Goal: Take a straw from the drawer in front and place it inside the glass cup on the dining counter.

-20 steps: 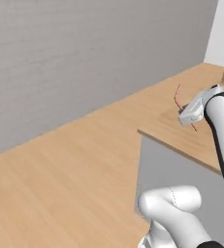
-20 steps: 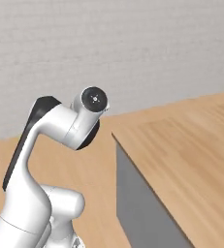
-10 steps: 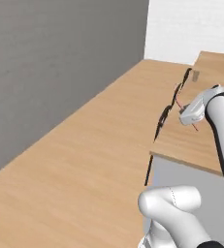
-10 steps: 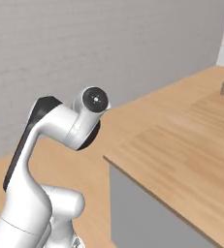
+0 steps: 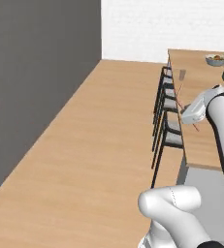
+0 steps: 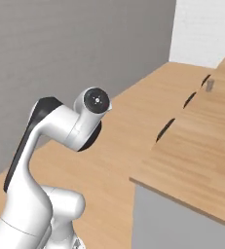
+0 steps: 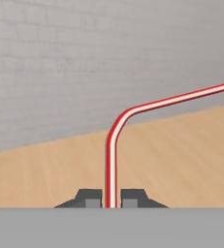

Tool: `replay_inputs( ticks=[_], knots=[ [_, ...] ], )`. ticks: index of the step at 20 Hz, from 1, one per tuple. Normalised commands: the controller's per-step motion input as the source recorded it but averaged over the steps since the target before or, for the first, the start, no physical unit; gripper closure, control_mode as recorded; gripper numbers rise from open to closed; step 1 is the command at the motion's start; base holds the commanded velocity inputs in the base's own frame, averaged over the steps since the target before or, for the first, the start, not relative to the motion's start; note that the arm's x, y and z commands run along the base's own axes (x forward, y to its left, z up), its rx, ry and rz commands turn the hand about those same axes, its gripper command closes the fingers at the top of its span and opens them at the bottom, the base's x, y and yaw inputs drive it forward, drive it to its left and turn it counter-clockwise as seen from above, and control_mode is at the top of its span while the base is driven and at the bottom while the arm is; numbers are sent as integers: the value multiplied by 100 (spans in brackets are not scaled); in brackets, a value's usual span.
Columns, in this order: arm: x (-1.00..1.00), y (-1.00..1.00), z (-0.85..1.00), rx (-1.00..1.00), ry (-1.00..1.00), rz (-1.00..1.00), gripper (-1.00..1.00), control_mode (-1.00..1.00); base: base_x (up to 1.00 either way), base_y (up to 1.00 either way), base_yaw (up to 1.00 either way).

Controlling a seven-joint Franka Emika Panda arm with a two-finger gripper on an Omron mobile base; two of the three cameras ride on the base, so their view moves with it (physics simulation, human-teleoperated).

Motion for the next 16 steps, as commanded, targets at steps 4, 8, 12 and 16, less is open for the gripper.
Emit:
replay_inputs(
  ticks=[4, 8, 12, 16],
  knots=[
    [0, 0, 0, 0, 0, 0, 100, 100, 71, 100, -44],
    [0, 0, 0, 0, 0, 0, 100, 100, 78, 99, -44],
    [0, 0, 0, 0, 0, 0, 100, 100, 89, 94, -45],
    [0, 0, 0, 0, 0, 0, 100, 100, 95, 88, -46]
  ],
)
